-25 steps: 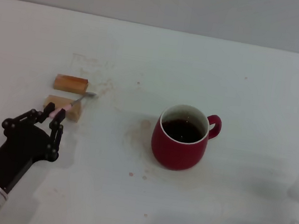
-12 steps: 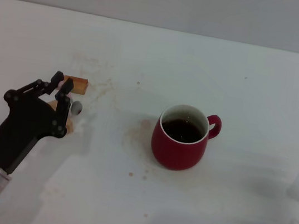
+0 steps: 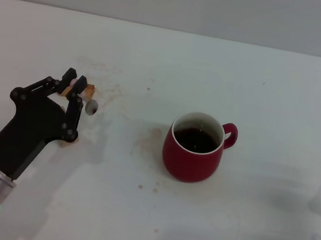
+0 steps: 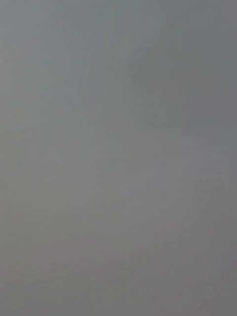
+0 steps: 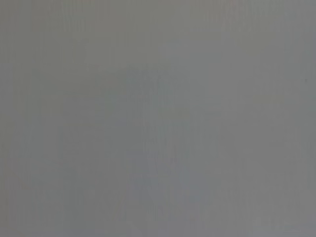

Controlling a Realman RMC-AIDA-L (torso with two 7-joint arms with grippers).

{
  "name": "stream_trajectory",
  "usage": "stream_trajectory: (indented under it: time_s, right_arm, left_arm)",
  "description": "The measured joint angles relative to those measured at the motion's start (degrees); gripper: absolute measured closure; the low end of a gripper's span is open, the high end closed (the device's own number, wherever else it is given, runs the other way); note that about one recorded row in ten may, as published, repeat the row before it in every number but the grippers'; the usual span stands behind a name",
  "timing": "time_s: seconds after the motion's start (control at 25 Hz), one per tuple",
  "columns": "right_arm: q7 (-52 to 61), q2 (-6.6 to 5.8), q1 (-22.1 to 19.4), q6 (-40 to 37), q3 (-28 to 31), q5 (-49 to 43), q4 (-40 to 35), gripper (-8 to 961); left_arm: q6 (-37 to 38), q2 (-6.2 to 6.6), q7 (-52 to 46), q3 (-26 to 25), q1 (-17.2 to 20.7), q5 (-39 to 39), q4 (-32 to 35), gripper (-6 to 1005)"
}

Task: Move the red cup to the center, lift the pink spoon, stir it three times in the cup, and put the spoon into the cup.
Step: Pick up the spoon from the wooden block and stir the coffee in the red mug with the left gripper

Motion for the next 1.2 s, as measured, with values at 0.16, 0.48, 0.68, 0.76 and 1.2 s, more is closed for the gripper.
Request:
stream_trajectory:
  time_s: [0.16,0.48,0.68,0.76,1.2]
  right_arm:
    - [0.0,-0.02,0.1,0.2,0.0,0.0,-0.1,953]
    - [0.0,-0.11,-0.6,0.3,0.7,0.9,-1.2,954]
    - [0.0,-0.07,-1.0,0.7,0.7,3.8,-2.8,954]
    - [0.0,-0.05,-1.0,1.2,0.7,5.0,-3.4,954]
    - [0.0,-0.01,-1.5,3.2,0.7,13.9,-5.7,954]
  left_arm:
    - [0.9,0.00,-0.4,0.2,-0.6,0.6,0.1,867]
    - [2.3,-0.01,-1.3,0.6,-2.3,2.9,-0.1,864]
    - [4.0,-0.05,-1.8,1.0,-3.1,3.6,-0.2,862]
    - [4.4,-0.04,-1.8,1.0,-3.3,4.2,0.0,861]
    - [7.3,0.00,-1.9,1.1,-3.6,5.9,-0.3,857]
